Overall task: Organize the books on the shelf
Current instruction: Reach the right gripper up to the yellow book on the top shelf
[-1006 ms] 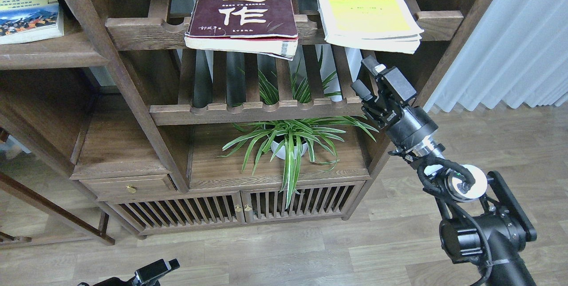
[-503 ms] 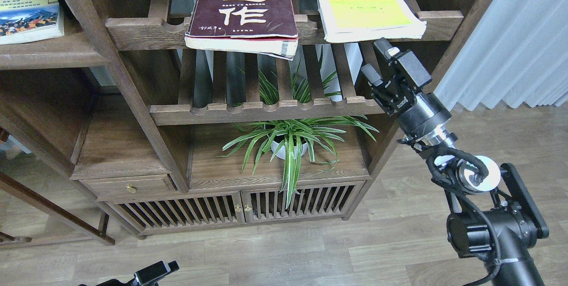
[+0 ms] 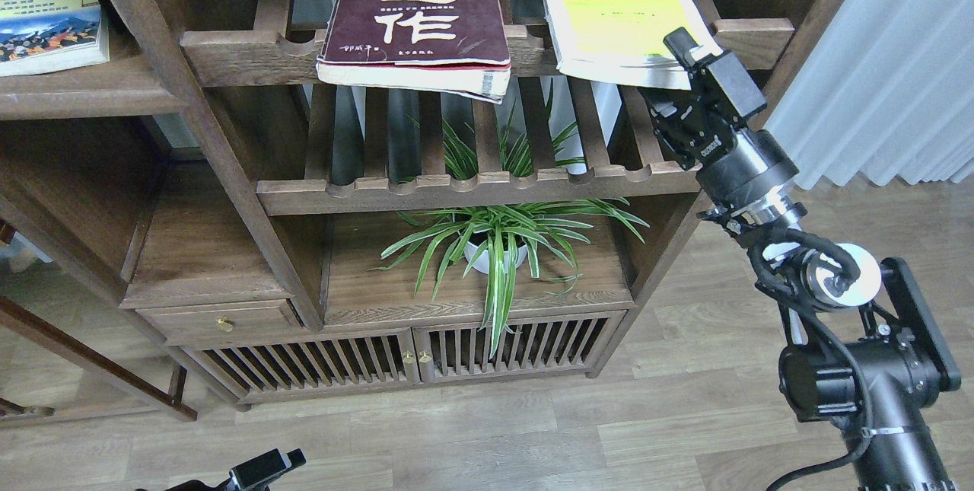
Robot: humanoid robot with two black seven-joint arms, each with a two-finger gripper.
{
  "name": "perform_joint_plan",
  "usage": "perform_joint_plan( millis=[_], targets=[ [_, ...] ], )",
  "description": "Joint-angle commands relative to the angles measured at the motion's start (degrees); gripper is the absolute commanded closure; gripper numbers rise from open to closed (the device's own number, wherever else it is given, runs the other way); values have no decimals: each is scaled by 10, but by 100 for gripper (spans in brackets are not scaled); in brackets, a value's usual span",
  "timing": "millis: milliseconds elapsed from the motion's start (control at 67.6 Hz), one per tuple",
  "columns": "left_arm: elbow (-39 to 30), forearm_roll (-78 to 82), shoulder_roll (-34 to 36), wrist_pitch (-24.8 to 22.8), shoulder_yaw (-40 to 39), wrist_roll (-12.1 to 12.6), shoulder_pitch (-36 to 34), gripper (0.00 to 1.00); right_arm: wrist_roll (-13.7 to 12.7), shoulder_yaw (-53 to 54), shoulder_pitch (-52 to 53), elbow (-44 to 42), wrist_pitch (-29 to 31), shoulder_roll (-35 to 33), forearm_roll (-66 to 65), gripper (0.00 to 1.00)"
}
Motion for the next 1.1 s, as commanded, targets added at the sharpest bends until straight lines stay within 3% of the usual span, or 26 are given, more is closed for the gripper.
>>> perform_joint_plan(
  millis=[0, 311, 459, 681, 696, 740, 1080],
  targets=[
    [9, -2, 0, 0, 1, 0, 0, 0, 2, -3, 14, -1, -32, 3, -1, 1],
    [13, -3, 0, 0, -1, -1, 4, 0, 2, -6, 35, -6, -70, 2, -7, 3],
    [15, -3, 0, 0, 0, -1, 4, 0, 2, -6, 39, -7, -70, -1, -7, 10],
    [16, -4, 0, 0, -1, -1, 4, 0, 1, 0, 40, -8, -63, -3, -6, 37],
    [17, -4, 0, 0, -1, -1, 5, 0, 2, 0, 42, -9, -63, -3, -6, 45],
    [18, -4, 0, 0, -1, -1, 5, 0, 2, 0, 43, -9, -63, -4, -6, 51],
    [20, -7, 1, 0, -4, -1, 11, 0, -4, 7, 41, -11, -29, -21, -6, 93]
  ],
)
